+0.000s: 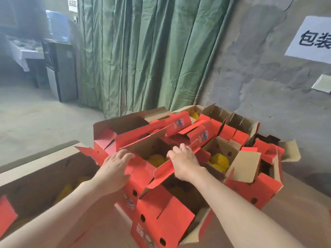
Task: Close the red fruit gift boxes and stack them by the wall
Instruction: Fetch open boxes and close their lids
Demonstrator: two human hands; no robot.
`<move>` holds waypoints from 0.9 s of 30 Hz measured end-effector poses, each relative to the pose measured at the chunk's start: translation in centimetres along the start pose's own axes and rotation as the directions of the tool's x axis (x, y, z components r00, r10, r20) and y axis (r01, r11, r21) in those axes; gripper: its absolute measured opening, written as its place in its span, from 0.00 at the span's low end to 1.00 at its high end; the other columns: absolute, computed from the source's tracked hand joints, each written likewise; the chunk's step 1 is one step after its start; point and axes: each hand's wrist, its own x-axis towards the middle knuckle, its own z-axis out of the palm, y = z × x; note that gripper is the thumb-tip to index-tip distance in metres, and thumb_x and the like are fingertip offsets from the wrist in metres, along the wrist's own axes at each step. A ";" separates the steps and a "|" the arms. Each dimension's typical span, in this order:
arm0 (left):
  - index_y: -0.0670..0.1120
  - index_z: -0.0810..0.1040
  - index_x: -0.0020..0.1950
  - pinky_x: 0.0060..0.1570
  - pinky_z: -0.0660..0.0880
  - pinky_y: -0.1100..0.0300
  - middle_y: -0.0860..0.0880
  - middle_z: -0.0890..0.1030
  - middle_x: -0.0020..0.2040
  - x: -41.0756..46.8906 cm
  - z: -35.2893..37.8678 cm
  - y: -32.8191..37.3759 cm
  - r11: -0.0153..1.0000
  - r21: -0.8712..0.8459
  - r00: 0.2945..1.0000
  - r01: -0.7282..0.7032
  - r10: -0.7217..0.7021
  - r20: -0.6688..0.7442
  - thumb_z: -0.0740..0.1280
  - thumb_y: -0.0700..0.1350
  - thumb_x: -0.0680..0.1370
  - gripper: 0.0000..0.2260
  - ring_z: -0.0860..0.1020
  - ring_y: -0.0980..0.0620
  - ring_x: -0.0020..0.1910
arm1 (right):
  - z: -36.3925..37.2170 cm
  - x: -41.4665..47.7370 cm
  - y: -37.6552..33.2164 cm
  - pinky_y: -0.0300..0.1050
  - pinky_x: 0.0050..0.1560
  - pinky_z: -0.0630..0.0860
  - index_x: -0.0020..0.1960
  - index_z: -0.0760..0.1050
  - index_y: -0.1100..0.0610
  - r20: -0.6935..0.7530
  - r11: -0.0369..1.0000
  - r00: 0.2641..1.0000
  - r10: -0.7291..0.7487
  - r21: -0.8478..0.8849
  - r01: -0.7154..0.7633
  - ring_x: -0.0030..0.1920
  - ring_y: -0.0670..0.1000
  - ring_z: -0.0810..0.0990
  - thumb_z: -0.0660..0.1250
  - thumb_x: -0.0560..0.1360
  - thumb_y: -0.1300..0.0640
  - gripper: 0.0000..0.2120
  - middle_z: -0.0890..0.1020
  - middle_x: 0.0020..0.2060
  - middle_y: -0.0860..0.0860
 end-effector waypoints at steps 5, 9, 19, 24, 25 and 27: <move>0.50 0.69 0.61 0.59 0.67 0.57 0.50 0.69 0.60 -2.3 0.1 -3.4 0.963 0.172 0.974 0.210 -0.221 0.047 0.65 0.61 0.72 0.23 0.67 0.49 0.61 | -1.2 2.2 0.2 0.46 0.57 0.73 0.52 0.77 0.57 0.100 0.989 0.985 -0.138 0.064 0.132 0.55 0.55 0.76 0.66 0.74 0.63 0.08 0.79 0.50 0.54; 0.50 0.60 0.73 0.70 0.55 0.55 0.47 0.59 0.72 -3.1 0.2 -3.8 0.973 0.205 0.994 0.107 -0.103 -0.027 0.67 0.52 0.74 0.30 0.56 0.46 0.72 | -1.8 2.5 0.0 0.46 0.55 0.75 0.56 0.76 0.55 0.192 0.990 0.973 -0.127 0.090 0.112 0.53 0.54 0.78 0.66 0.75 0.63 0.11 0.79 0.51 0.53; 0.42 0.74 0.58 0.41 0.72 0.60 0.50 0.72 0.44 -8.4 0.1 -6.7 0.903 0.162 0.817 0.399 -0.430 0.385 0.64 0.45 0.75 0.13 0.77 0.49 0.47 | -1.6 1.4 -0.8 0.41 0.46 0.74 0.47 0.76 0.52 0.162 0.979 0.967 -0.196 0.084 0.184 0.47 0.52 0.81 0.68 0.75 0.61 0.05 0.78 0.42 0.47; 0.45 0.76 0.57 0.44 0.76 0.59 0.50 0.75 0.46 -9.8 0.0 -7.1 0.886 0.130 0.849 0.446 -0.465 0.251 0.62 0.44 0.75 0.12 0.78 0.50 0.47 | -1.8 -0.9 -0.4 0.39 0.45 0.77 0.43 0.73 0.49 0.166 0.966 0.952 -0.259 0.074 0.249 0.42 0.50 0.82 0.69 0.75 0.58 0.07 0.78 0.39 0.45; 0.45 0.76 0.57 0.45 0.77 0.59 0.50 0.75 0.46 -10.1 -0.3 -7.1 0.889 0.134 0.854 0.439 -0.459 0.245 0.63 0.45 0.75 0.12 0.78 0.50 0.47 | -2.1 -1.5 -0.3 0.36 0.42 0.74 0.42 0.72 0.48 0.174 0.960 0.944 -0.280 0.073 0.271 0.41 0.50 0.81 0.69 0.75 0.57 0.07 0.77 0.38 0.45; 0.45 0.76 0.57 0.44 0.76 0.61 0.50 0.76 0.46 -10.3 -0.3 -7.2 0.883 0.139 0.850 0.448 -0.469 0.238 0.63 0.46 0.75 0.12 0.78 0.51 0.45 | -2.5 -3.2 -0.1 0.35 0.37 0.69 0.41 0.71 0.48 0.194 0.946 0.926 -0.324 0.055 0.320 0.37 0.47 0.77 0.68 0.75 0.56 0.08 0.73 0.35 0.43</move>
